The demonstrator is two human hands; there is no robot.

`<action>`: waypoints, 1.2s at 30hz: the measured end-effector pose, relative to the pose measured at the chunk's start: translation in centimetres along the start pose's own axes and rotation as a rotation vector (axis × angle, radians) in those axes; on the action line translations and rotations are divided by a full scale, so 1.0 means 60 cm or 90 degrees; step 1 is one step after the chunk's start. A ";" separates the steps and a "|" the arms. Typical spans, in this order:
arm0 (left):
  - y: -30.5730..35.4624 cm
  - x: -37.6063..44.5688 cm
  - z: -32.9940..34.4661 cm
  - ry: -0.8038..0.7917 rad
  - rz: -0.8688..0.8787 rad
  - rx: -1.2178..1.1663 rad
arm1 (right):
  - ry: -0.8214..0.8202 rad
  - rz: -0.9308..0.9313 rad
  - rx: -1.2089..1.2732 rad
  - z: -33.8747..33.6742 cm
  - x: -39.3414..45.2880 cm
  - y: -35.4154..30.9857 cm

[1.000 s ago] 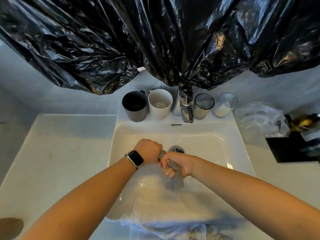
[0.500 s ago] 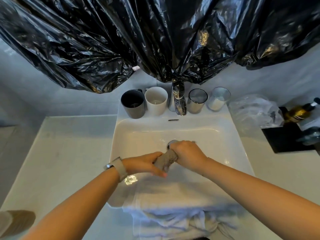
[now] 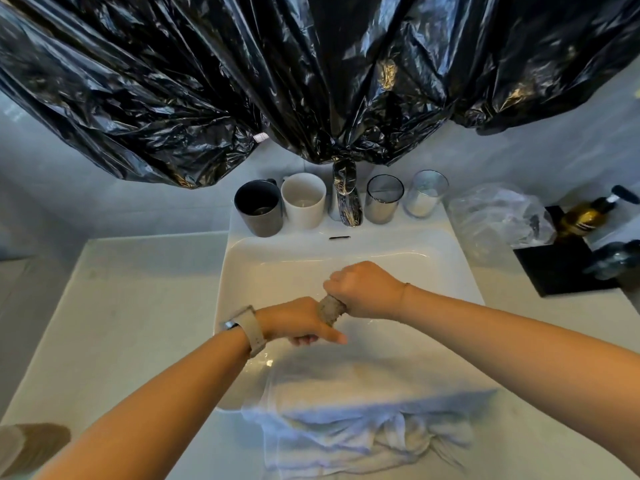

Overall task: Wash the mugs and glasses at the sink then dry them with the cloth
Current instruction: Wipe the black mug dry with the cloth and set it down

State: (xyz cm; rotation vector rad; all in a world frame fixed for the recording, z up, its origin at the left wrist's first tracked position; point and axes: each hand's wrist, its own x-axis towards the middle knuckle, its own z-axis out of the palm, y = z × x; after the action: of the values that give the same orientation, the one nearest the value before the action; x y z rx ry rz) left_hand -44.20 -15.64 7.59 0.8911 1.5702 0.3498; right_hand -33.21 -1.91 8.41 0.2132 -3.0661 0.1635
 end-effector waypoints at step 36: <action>-0.067 -0.008 0.052 0.284 -0.071 -0.399 | 0.226 0.782 1.020 0.036 -0.038 -0.053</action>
State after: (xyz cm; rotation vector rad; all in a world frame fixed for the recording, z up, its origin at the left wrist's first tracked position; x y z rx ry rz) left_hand -42.66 -19.46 4.55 0.2416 1.7471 0.9468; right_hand -30.62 -4.94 6.45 -1.3689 -1.5226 2.1387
